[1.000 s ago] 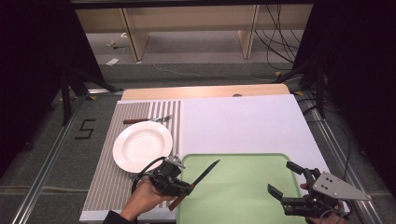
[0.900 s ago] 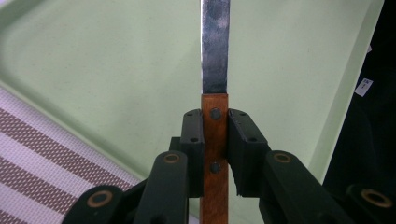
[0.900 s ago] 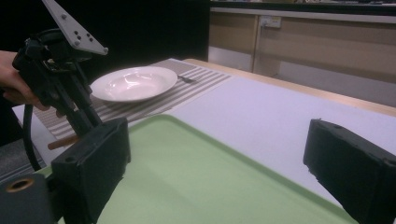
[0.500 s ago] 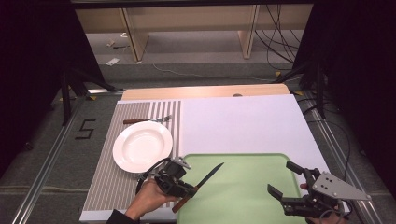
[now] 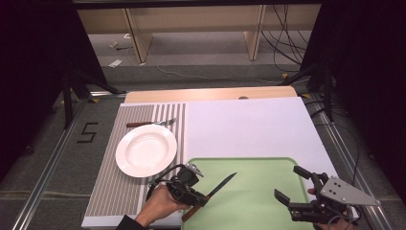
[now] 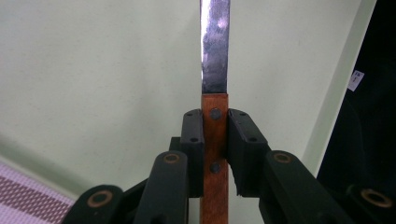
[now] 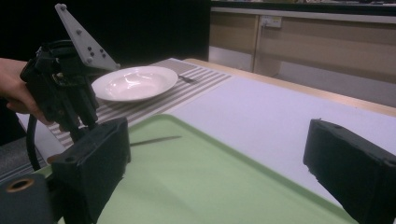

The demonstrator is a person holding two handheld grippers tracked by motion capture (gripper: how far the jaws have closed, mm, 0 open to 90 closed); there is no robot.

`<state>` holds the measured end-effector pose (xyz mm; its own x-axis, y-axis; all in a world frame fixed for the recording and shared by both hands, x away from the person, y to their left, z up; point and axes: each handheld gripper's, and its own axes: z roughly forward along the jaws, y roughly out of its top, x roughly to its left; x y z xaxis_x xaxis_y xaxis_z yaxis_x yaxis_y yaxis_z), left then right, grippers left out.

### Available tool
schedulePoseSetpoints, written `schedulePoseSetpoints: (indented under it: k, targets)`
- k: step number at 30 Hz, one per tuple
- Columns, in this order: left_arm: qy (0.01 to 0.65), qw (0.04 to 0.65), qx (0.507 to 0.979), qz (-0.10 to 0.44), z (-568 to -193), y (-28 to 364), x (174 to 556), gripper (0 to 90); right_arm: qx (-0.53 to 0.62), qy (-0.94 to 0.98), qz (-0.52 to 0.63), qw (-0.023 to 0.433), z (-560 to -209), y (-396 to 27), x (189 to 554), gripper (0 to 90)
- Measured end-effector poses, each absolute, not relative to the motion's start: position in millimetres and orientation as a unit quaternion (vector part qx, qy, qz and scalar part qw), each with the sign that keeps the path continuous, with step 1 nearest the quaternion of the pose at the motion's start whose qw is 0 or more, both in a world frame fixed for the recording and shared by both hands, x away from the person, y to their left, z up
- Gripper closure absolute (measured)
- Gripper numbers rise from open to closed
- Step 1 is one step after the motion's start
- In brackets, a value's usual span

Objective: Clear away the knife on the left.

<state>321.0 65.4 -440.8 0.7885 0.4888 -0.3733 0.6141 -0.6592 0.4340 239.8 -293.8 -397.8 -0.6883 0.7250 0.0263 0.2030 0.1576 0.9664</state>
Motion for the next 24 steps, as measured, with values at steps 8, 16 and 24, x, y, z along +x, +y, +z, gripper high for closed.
schedulePoseSetpoints:
  k: [8, 16, 24]
  targets:
    - [0.293, 0.248, 0.916, -0.112, -447.1, 51.5, 319.0, 76.9, 0.319, 0.725, 0.565, 0.231, -397.8, -293.8, 239.7, 8.3]
    - [0.285, 0.228, 0.924, -0.117, -454.6, 43.1, 319.8, 76.9, 0.317, 0.726, 0.564, 0.231, -398.0, -293.6, 239.7, 8.4]
    - [0.284, 0.212, 0.927, -0.121, -460.8, 37.8, 321.3, 76.9, 0.317, 0.726, 0.565, 0.23, -397.9, -293.5, 239.6, 8.4]
